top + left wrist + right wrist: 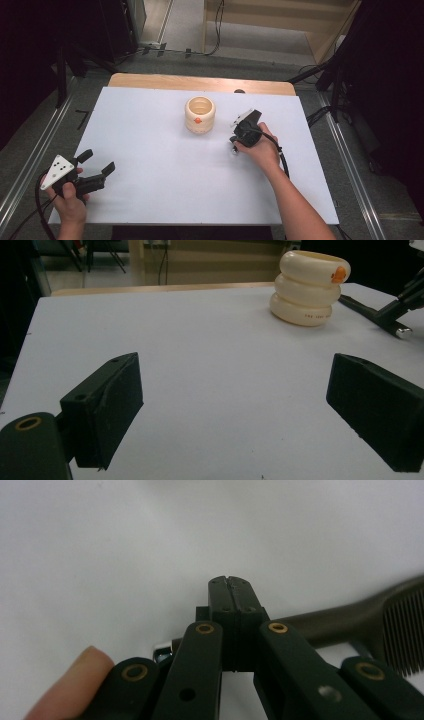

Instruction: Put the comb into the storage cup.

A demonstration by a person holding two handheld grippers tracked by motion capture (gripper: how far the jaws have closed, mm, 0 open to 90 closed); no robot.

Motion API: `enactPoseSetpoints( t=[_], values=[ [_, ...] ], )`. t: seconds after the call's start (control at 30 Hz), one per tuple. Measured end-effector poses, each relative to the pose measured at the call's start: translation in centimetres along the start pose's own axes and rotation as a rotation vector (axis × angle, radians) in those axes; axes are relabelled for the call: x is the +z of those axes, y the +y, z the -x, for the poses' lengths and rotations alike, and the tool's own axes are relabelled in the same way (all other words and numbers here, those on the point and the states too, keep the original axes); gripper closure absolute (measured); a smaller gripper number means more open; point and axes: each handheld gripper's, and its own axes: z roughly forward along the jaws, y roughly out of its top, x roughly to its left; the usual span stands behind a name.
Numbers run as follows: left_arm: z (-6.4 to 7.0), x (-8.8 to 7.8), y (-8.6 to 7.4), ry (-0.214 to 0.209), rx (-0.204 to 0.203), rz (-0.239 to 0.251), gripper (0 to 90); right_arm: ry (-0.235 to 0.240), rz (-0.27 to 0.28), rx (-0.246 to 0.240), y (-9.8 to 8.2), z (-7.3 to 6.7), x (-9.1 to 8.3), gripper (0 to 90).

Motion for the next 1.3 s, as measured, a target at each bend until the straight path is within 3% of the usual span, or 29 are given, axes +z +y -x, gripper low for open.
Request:
enactPoseSetpoints(
  t=[0.53, 0.97, 1.2, 1.23, 1.3],
  values=[
    [0.0, 0.0, 0.0, -0.001, 0.001, 0.0, 8.2, -0.004, -0.008, 0.055, -3.1, 1.2, -1.1, 88.2],
    [0.0, 0.0, 0.0, 0.001, -0.001, 0.002, 8.2, -0.038, -0.027, 0.13, -5.6, 3.6, -2.0, 88.2],
    [0.0, -0.1, 0.0, 0.002, -0.003, 0.002, 8.2, -0.028, -0.023, 0.103, -5.6, 4.0, -3.2, 87.5],
    [0.0, -0.1, 0.0, 0.001, -0.003, 0.003, 8.2, -0.016, -0.019, 0.096, -5.5, 3.9, -3.5, 79.6],
    [0.0, -0.1, 0.0, 0.001, -0.002, 0.002, 8.2, -0.007, -0.016, 0.08, -5.1, 3.9, -4.1, 72.1]
  ],
)
